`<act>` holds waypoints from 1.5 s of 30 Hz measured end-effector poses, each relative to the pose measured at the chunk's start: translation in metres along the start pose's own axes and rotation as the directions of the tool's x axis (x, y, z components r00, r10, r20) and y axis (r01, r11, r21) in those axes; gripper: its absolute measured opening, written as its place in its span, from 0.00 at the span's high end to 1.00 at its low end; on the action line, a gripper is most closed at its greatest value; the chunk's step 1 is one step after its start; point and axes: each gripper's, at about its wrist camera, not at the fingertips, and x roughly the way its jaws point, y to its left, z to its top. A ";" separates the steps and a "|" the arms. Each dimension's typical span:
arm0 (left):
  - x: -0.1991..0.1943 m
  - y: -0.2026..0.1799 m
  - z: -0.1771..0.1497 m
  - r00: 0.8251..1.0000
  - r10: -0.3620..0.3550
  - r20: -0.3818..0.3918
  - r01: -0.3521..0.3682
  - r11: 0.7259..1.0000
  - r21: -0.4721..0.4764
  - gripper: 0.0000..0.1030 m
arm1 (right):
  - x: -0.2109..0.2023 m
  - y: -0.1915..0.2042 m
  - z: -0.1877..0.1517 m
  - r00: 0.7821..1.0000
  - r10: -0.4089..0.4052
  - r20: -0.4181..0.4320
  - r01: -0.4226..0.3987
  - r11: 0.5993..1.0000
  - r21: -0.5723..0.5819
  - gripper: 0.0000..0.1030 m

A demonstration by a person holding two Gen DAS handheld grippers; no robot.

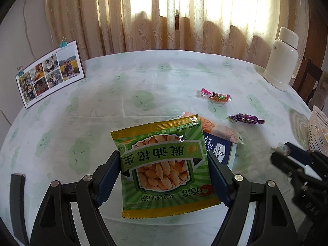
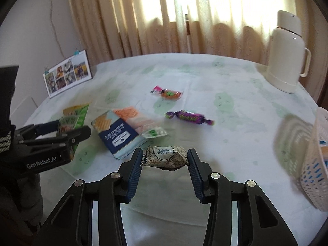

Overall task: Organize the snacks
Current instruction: 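Carry the silver candy into the basket and open the right tool while the left tool holds the peanut bag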

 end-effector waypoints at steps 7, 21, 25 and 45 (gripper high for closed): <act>-0.006 -0.009 0.001 1.000 0.024 0.014 -0.024 0.999 0.033 0.25 | -0.023 -0.021 0.003 0.998 -0.031 0.061 0.028 0.998 0.055 0.56; -0.020 -0.039 0.005 0.998 0.042 0.049 -0.047 0.992 0.115 0.25 | -0.075 -0.088 0.001 0.971 -0.158 0.180 0.117 0.969 0.219 0.56; -0.022 -0.049 0.006 0.998 0.041 0.056 -0.048 0.990 0.136 0.25 | -0.091 -0.109 -0.002 0.954 -0.214 0.210 0.155 0.952 0.266 0.55; -0.036 -0.114 0.008 0.996 0.021 0.084 -0.042 0.967 0.250 0.25 | -0.140 -0.194 -0.037 0.858 -0.459 0.230 0.321 0.830 0.457 0.47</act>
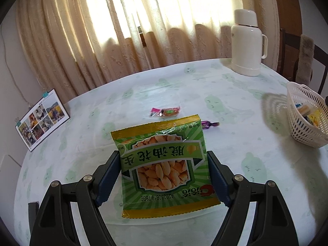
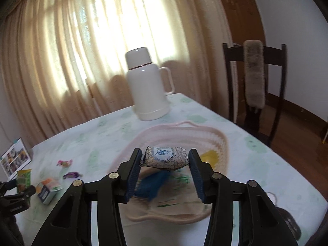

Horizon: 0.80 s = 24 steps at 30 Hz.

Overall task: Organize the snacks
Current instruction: 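Carry the silver candy into the basket and open the right tool while the left tool holds the peanut bag, then carry the green peanut bag into the basket and open the left tool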

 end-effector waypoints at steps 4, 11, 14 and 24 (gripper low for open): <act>-0.003 -0.013 0.003 1.000 -0.003 0.005 0.003 1.000 0.027 0.25 | -0.002 -0.016 0.000 1.000 -0.020 0.015 0.020 0.999 0.029 0.37; -0.008 -0.037 0.009 1.000 -0.011 0.021 0.009 0.997 0.072 0.24 | -0.007 -0.037 -0.003 0.997 -0.066 0.046 0.063 0.996 0.060 0.37; -0.011 -0.049 0.012 0.999 -0.017 0.028 0.015 0.995 0.095 0.24 | -0.010 -0.041 -0.005 0.994 -0.091 0.066 0.087 0.995 0.056 0.37; -0.019 -0.095 0.021 0.997 -0.051 0.053 0.041 0.983 0.181 0.24 | -0.020 -0.049 -0.009 0.978 -0.153 0.145 0.150 0.988 0.030 0.37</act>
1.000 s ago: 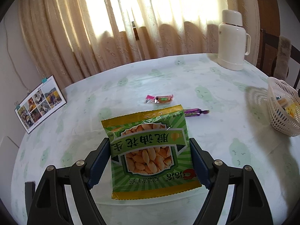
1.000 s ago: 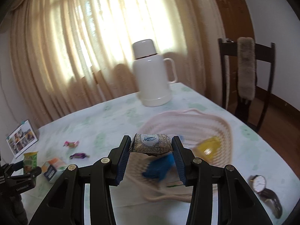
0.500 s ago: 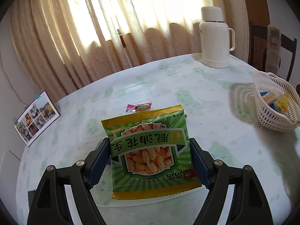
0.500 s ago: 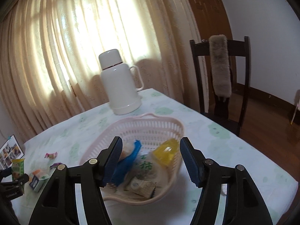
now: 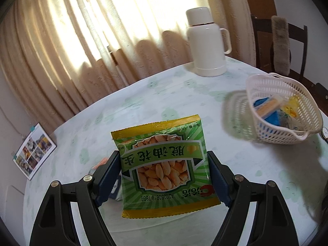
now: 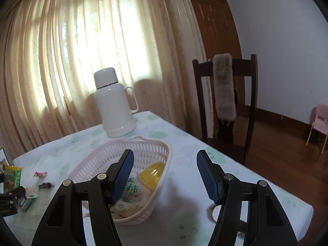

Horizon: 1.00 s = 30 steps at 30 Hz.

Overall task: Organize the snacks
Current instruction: 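Carry the green peanut bag into the basket and open the left tool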

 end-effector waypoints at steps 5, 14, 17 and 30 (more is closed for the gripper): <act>-0.001 -0.026 0.010 1.000 -0.013 0.015 0.012 0.999 0.052 0.24 | 0.001 -0.004 -0.002 1.000 0.001 0.008 -0.001 1.000 0.004 0.37; -0.004 -0.069 0.027 0.998 -0.041 0.050 0.034 0.991 0.130 0.24 | -0.002 -0.012 -0.004 0.999 0.005 0.032 -0.006 0.999 0.040 0.36; -0.007 -0.081 0.033 0.997 -0.052 0.062 0.043 0.988 0.150 0.24 | -0.003 -0.014 -0.005 0.999 0.010 0.030 -0.012 0.999 0.049 0.36; -0.004 -0.119 0.048 0.991 -0.108 0.081 0.090 0.975 0.205 0.24 | -0.002 -0.021 -0.006 1.000 0.010 0.020 -0.011 0.996 0.086 0.35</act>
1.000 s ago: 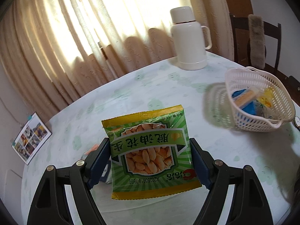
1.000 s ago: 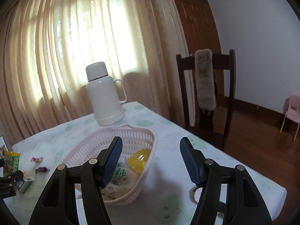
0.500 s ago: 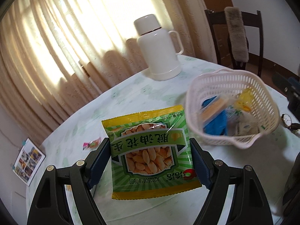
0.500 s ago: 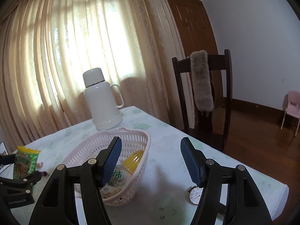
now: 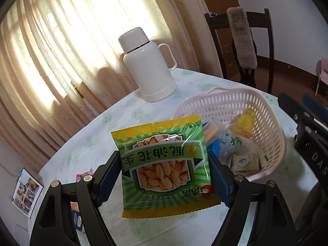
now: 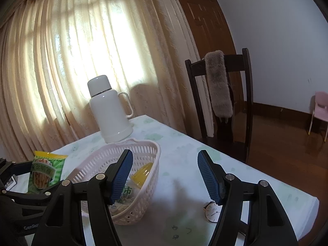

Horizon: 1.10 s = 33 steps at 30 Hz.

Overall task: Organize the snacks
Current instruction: 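Carry the green peanut bag into the basket and open the left tool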

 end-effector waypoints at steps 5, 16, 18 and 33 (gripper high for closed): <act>0.005 -0.006 0.007 1.000 -0.017 0.004 0.017 1.000 0.004 0.24 | 0.001 -0.002 0.001 1.000 -0.001 -0.001 0.001 1.000 0.010 0.35; 0.014 -0.012 0.021 0.993 -0.114 0.002 0.114 0.993 -0.028 0.22 | -0.002 -0.007 0.001 1.000 -0.023 0.015 0.022 0.999 0.038 0.35; 0.017 -0.010 0.023 0.990 -0.143 -0.015 0.142 0.989 -0.050 0.22 | -0.001 -0.006 0.001 1.000 -0.023 0.009 0.023 0.999 0.033 0.35; 0.020 -0.001 0.025 0.979 -0.201 -0.034 0.196 0.974 -0.111 0.22 | 0.002 -0.007 0.001 0.999 -0.041 -0.012 0.041 0.998 0.036 0.32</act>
